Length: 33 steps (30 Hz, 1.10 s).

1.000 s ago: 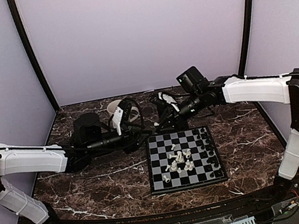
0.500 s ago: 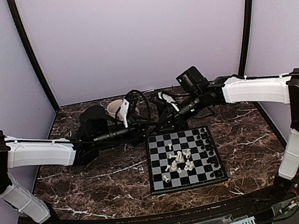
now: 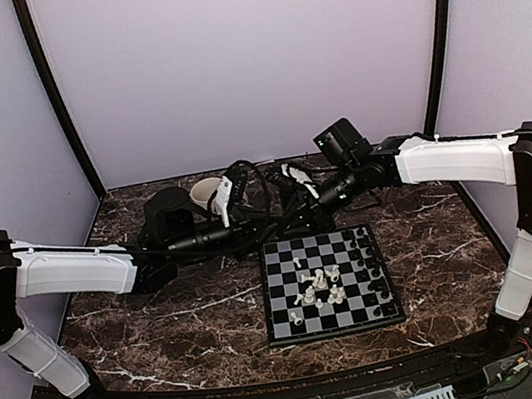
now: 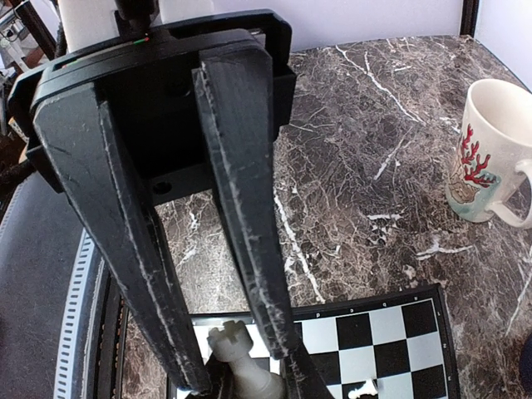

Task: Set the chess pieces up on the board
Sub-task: Pass from the right arm to the left

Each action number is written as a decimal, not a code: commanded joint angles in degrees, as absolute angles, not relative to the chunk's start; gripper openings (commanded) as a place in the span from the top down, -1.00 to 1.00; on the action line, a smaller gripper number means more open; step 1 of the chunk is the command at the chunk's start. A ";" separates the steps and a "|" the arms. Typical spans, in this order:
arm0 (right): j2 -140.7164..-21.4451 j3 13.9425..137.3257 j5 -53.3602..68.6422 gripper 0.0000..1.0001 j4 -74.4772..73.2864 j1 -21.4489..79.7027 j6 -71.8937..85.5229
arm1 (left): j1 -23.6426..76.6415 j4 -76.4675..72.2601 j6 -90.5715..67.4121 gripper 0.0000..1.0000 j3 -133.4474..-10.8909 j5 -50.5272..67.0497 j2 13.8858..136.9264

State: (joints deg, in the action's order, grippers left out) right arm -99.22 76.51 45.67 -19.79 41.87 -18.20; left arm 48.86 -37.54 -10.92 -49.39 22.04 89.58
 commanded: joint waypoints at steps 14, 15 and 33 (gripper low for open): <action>-95.30 73.55 45.00 0.05 -18.68 39.51 -20.65 | 47.04 -32.32 -10.64 0.75 -53.14 23.23 91.79; -94.95 73.10 44.40 -0.08 -19.28 38.82 -21.25 | 46.56 -31.06 -10.21 0.75 -53.53 23.04 91.96; -82.20 57.96 36.75 -0.40 -22.10 28.76 -26.27 | 45.62 2.43 3.27 0.74 -75.57 6.64 110.64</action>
State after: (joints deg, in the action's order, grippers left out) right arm -84.40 58.81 38.15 -24.80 29.30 -25.52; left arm 45.54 -6.74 0.93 -71.64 11.05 108.20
